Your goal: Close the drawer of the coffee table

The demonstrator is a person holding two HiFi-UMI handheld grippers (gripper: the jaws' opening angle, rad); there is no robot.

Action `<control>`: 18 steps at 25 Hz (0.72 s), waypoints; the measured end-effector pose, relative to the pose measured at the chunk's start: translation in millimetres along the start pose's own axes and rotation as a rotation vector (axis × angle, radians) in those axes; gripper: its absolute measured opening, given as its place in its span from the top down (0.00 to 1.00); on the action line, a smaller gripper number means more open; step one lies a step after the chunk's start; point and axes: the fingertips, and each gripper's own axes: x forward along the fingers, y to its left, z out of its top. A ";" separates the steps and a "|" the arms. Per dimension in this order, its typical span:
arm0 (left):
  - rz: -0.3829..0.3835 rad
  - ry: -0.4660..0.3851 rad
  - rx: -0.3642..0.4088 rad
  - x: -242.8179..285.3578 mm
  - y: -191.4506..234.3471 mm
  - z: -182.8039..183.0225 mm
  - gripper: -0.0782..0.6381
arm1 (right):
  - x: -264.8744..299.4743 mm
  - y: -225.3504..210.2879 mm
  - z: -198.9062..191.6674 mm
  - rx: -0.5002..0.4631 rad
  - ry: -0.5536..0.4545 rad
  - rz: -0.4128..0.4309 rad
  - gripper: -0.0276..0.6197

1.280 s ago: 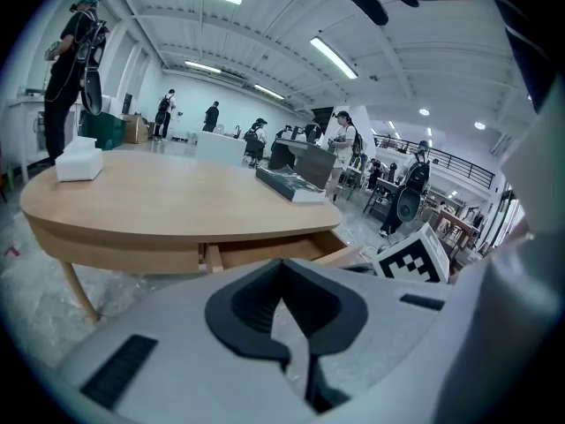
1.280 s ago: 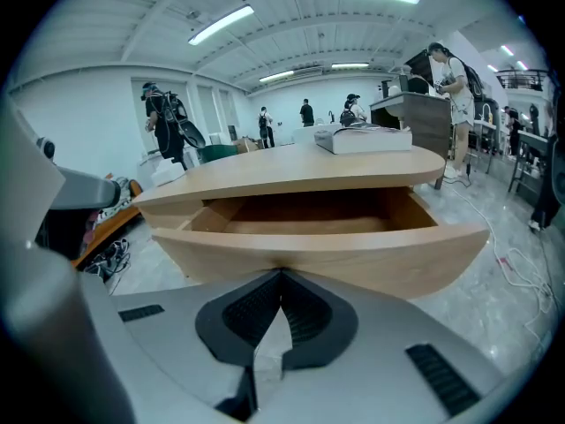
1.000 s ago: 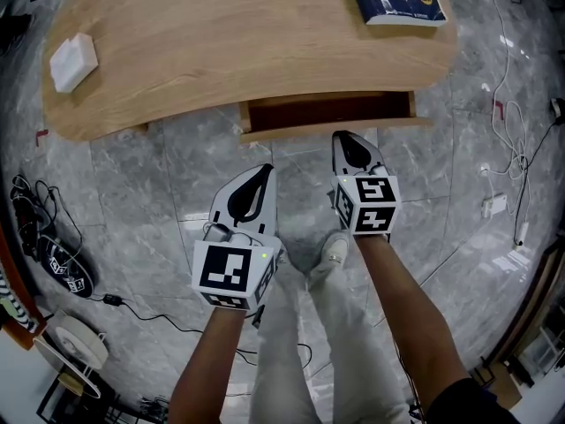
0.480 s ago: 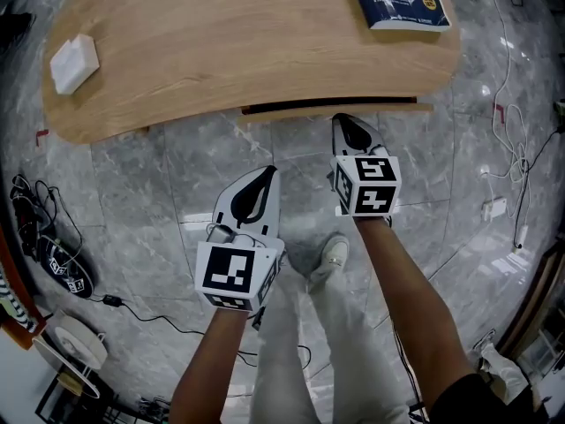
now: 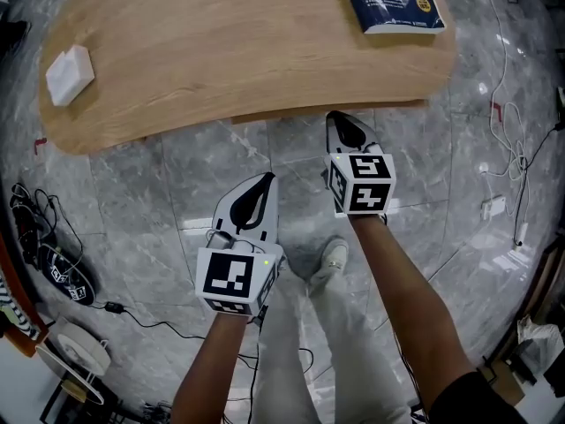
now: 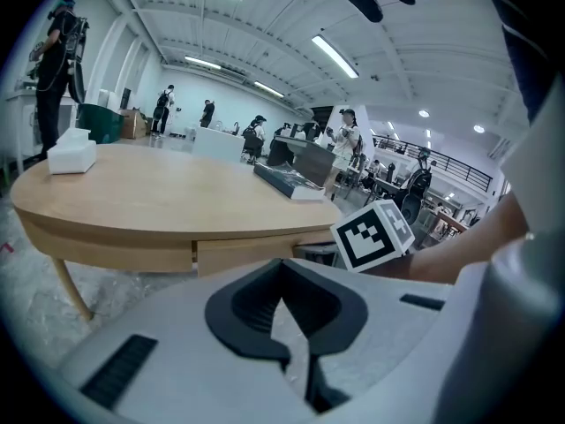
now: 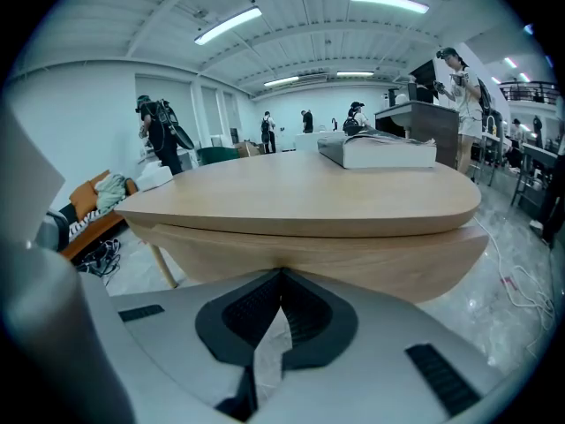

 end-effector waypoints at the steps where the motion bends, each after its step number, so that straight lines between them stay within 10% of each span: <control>1: -0.001 0.001 0.000 0.2 0.2 -0.1 0.89 | 1.4 0.4 1.3 0.001 -0.001 0.000 0.94; 18: 0.007 0.013 -0.003 5.1 0.3 -4.4 0.89 | 18.0 -4.8 18.4 0.002 -0.028 0.000 0.94</control>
